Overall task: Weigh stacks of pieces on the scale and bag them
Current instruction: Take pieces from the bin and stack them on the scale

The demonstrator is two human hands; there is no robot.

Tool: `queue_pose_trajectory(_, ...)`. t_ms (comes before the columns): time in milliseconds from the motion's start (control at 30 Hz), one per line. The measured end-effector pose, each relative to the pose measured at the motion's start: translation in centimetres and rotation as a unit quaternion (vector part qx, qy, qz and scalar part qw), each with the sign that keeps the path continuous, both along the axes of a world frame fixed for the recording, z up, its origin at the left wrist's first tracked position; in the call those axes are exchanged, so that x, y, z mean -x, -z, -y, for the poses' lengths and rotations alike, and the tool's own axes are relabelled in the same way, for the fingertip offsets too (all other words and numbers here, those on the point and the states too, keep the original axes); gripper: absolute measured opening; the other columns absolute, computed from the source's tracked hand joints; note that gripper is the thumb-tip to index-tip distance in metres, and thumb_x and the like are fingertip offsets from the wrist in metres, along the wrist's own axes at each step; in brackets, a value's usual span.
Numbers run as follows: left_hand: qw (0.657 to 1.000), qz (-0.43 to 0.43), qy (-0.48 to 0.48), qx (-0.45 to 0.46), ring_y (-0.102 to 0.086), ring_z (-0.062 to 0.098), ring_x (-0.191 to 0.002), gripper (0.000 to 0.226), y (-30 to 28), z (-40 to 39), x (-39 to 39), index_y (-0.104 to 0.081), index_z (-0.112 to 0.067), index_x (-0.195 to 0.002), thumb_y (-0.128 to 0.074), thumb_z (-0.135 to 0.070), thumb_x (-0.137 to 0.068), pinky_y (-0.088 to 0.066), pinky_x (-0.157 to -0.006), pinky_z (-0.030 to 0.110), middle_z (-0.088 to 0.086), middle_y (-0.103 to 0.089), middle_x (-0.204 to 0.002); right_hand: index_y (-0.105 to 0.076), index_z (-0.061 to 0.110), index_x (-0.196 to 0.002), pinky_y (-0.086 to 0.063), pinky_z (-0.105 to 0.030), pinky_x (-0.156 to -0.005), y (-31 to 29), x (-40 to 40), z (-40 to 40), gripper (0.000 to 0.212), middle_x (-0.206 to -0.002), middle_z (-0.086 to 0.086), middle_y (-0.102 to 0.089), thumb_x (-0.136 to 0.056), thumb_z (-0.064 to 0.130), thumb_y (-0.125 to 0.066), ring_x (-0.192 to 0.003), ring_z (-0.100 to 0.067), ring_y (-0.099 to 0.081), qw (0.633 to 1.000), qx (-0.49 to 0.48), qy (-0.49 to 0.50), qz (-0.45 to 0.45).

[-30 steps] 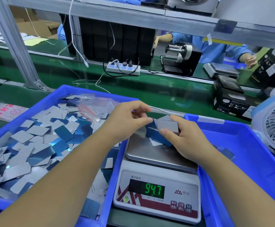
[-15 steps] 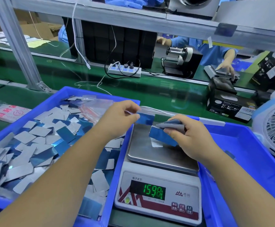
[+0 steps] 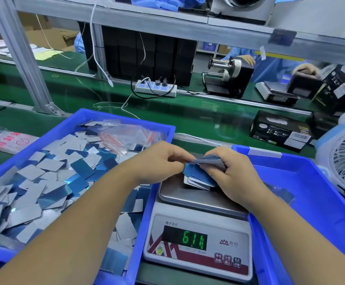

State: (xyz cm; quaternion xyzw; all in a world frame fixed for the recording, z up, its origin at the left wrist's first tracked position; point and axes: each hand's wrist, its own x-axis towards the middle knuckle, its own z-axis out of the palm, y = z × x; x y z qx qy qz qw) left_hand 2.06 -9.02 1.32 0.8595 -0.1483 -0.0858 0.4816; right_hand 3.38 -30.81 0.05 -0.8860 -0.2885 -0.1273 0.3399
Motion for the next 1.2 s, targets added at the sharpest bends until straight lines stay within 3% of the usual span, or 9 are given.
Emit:
queue_pose_trajectory(133, 1.0, -0.004, 0.004, 0.006, -0.065, -0.002, -0.086, 0.036, 0.2, 0.8, 0.2, -0.069, -0.04, -0.118, -0.069, -0.041, -0.082, -0.05, -0.08, 0.019, -0.018, -0.072, -0.094, -0.069, 0.029, -0.094, -0.037, -0.007, -0.072, 0.1, 0.0, -0.1, 0.015, -0.085, 0.012, -0.062, -0.089, 0.015, -0.069, -0.084, 0.003, -0.054, 1.0, 0.013, 0.003, 0.014)
queue_pose_trajectory(300, 0.998, 0.038, -0.022, -0.035, -0.063, -0.002, -0.075, 0.039, 0.9, 2.0, -0.2, -0.07, -0.035, -0.114, -0.081, -0.027, -0.078, -0.051, -0.072, 0.015, -0.019, -0.072, -0.091, -0.06, 0.045, -0.086, -0.036, -0.004, -0.069, -0.5, 0.5, -0.1, 0.027, -0.08, 0.026, -0.063, -0.088, 0.021, -0.07, -0.079, 0.011, -0.054, 1.0, -0.015, 0.005, 0.017)
queue_pose_trajectory(400, 0.997, 0.034, -0.063, -0.017, -0.066, 0.001, -0.077, 0.031, 1.0, 1.7, -0.6, -0.072, -0.035, -0.103, -0.082, -0.021, -0.078, -0.052, -0.072, 0.014, -0.018, -0.072, -0.089, -0.065, 0.028, -0.079, -0.037, -0.015, -0.055, -1.2, 0.2, 0.7, 0.006, -0.066, 0.018, -0.058, -0.083, 0.032, -0.064, -0.058, -0.001, -0.048, 0.981, -0.169, 0.019, -0.093)
queue_pose_trajectory(467, 0.994, 0.05, -0.091, -0.027, -0.061, -0.003, -0.065, 0.021, 1.2, 1.6, -0.7, -0.071, -0.037, -0.09, -0.081, -0.022, -0.079, -0.049, -0.062, 0.012, -0.023, -0.068, -0.073, -0.071, 0.025, -0.082, -0.033, -0.018, -0.048, -1.6, 0.1, 1.2, 0.007, -0.065, 0.009, -0.055, -0.081, 0.028, -0.064, -0.053, -0.008, -0.04, 0.92, -0.34, -0.016, -0.194)
queue_pose_trajectory(533, 0.992, 0.064, -0.102, -0.031, -0.054, -0.005, -0.054, 0.019, 1.3, 1.8, -0.7, -0.069, -0.038, -0.085, -0.079, -0.023, -0.081, -0.039, -0.05, 0.008, -0.027, -0.06, -0.057, -0.075, 0.029, -0.082, -0.033, -0.017, -0.045, -1.8, 0.1, 1.2, 0.011, -0.066, 0.004, -0.055, -0.079, 0.023, -0.066, -0.052, -0.008, -0.038, 0.885, -0.399, -0.024, -0.239)
queue_pose_trajectory(767, 0.995, 0.066, -0.055, -0.047, -0.051, -0.005, -0.052, 0.018, 1.2, 1.2, -0.6, -0.076, -0.035, -0.095, -0.081, -0.028, -0.079, -0.038, -0.052, 0.01, -0.025, -0.066, -0.067, -0.066, 0.037, -0.09, -0.046, -0.016, -0.059, -0.3, 0.4, -0.4, 0.027, -0.073, 0.015, -0.065, -0.082, 0.014, -0.078, -0.064, -0.002, -0.055, 0.974, -0.161, 0.025, -0.155)
queue_pose_trajectory(967, 0.998, 0.027, -0.023, -0.044, -0.052, -0.007, -0.046, 0.035, 0.9, 0.4, -0.4, -0.075, -0.033, -0.111, -0.079, -0.016, -0.08, -0.037, -0.048, 0.004, -0.03, -0.061, -0.057, -0.068, 0.027, -0.085, -0.052, -0.028, -0.049, -0.1, 0.3, -0.5, 0.019, -0.066, -0.001, -0.07, -0.084, 0.01, -0.075, -0.051, -0.014, -0.06, 0.964, -0.17, 0.056, -0.197)
queue_pose_trajectory(1100, 0.999, 0.009, -0.023, -0.037, -0.066, -0.007, -0.075, 0.034, 0.9, 0.3, -0.3, -0.073, -0.042, -0.111, -0.081, -0.041, -0.078, -0.057, -0.076, 0.022, -0.026, -0.073, -0.088, -0.071, 0.028, -0.082, -0.054, -0.027, -0.049, -0.5, 0.5, -0.5, 0.023, -0.068, -0.004, -0.07, -0.083, 0.005, -0.074, -0.051, -0.016, -0.062, 0.954, -0.203, 0.031, -0.217)
queue_pose_trajectory(1200, 0.995, 0.034, -0.058, -0.078, -0.065, -0.003, -0.085, 0.028, 1.0, 0.8, -0.5, -0.074, -0.043, -0.104, -0.08, -0.044, -0.077, -0.056, -0.084, 0.032, -0.022, -0.072, -0.095, -0.072, 0.028, -0.083, -0.054, -0.026, -0.05, -0.3, 0.6, -0.8, 0.026, -0.067, -0.002, -0.07, -0.084, 0.002, -0.072, -0.052, -0.017, -0.062, 0.954, -0.208, 0.012, -0.214)
